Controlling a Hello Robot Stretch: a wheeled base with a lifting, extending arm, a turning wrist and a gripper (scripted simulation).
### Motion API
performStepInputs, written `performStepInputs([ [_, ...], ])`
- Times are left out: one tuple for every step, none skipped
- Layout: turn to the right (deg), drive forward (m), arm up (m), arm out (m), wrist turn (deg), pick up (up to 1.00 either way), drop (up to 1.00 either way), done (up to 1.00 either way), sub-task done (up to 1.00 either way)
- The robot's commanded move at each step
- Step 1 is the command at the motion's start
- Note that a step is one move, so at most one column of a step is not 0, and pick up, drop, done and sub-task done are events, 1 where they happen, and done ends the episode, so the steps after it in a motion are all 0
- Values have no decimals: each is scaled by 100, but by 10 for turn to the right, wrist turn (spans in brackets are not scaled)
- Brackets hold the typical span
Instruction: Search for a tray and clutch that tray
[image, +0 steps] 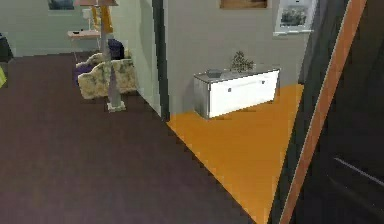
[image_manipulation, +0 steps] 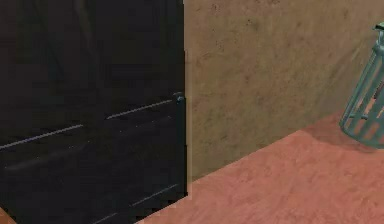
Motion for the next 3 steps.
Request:
performStepInputs([
  [0, 75, 0, 0, 0, 0, 0, 0, 0],
  [-390, 0, 0, 0, 0, 0, 0, 0, 0],
  [0, 5, 0, 0, 0, 0, 0, 0, 0],
])
